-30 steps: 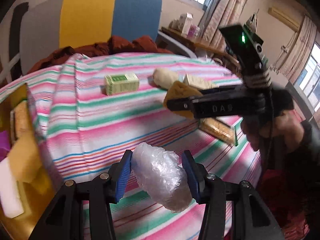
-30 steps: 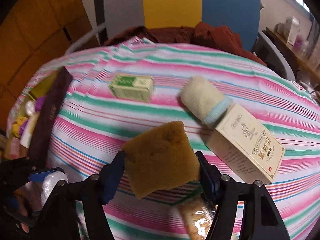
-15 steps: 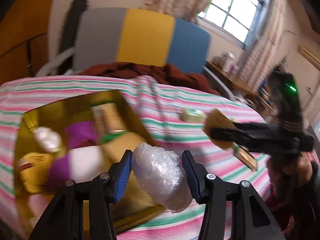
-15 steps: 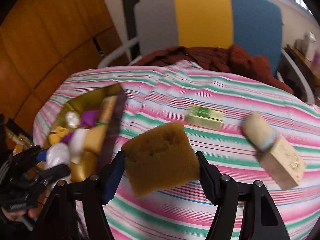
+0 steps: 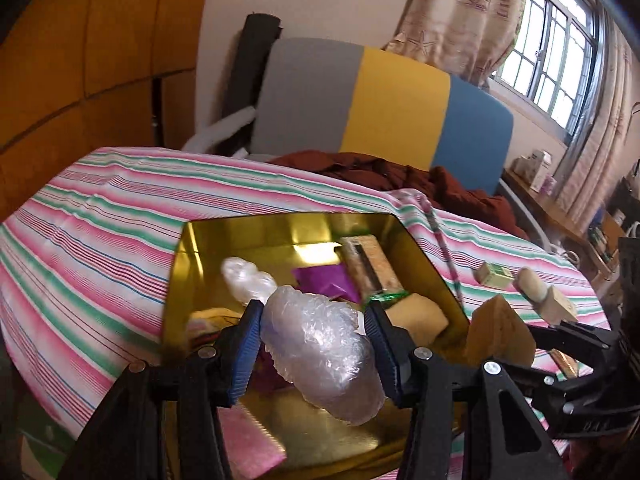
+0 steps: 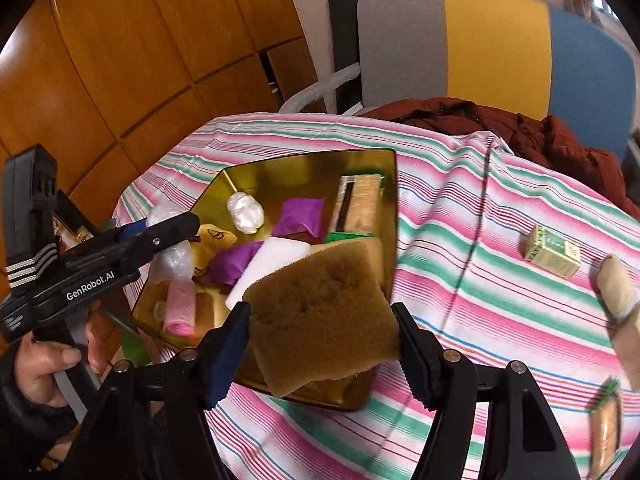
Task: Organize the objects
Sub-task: 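Carry the bundle and yellow sponge to the gold tray and release both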
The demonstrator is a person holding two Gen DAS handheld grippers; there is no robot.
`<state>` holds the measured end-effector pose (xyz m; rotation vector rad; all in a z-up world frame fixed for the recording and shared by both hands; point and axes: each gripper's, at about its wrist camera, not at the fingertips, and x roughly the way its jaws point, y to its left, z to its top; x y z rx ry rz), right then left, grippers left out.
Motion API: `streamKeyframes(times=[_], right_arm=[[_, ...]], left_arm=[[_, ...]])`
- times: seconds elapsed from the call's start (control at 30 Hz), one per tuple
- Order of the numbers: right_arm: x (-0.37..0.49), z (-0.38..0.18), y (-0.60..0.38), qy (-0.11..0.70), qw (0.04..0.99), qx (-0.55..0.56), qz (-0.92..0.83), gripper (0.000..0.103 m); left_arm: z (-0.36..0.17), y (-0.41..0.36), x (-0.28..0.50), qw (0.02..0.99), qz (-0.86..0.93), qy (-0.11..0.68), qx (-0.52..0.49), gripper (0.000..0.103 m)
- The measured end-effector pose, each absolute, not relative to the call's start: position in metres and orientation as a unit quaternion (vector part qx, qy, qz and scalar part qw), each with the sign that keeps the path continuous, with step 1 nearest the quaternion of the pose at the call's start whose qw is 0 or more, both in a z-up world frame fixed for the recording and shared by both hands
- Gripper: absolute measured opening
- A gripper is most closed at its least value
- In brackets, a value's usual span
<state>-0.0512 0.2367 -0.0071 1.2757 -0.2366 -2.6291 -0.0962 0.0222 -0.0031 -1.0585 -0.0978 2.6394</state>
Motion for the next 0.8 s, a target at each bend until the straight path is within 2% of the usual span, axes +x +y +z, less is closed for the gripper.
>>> streamKeyframes(times=[0.4,0.5,0.6,0.7,0.73,0.8], right_arm=[[-0.064,-0.013,0.196,-0.045,0.083,0.426,-0.9,0.073],[-0.066,-0.017,0.196,-0.05,0.08,0.431,-0.897,0.074],[-0.069,-0.022,0.197,-0.052,0.077,0.436,-0.895,0.076],[-0.071,-0.025,0.198,-0.055,0.077,0.438,-0.894,0.08],[-0.071,-0.026,0.197,-0.056,0.078,0.439,-0.893,0.086],[-0.071,-0.026,0.195,-0.058,0.081,0.438,-0.893,0.089]], left_arm=[[0.003,0.021,-0.113,0.135,0.922,-0.023,-0.363,0.054],[0.003,0.021,-0.118,0.13,0.921,-0.025,-0.365,0.058],[0.004,0.022,-0.12,0.127,0.922,-0.025,-0.366,0.068],[0.004,0.022,-0.123,0.122,0.921,-0.026,-0.368,0.075],[0.004,0.021,-0.123,0.122,0.921,-0.028,-0.369,0.078],[0.005,0.021,-0.121,0.12,0.921,-0.026,-0.369,0.079]])
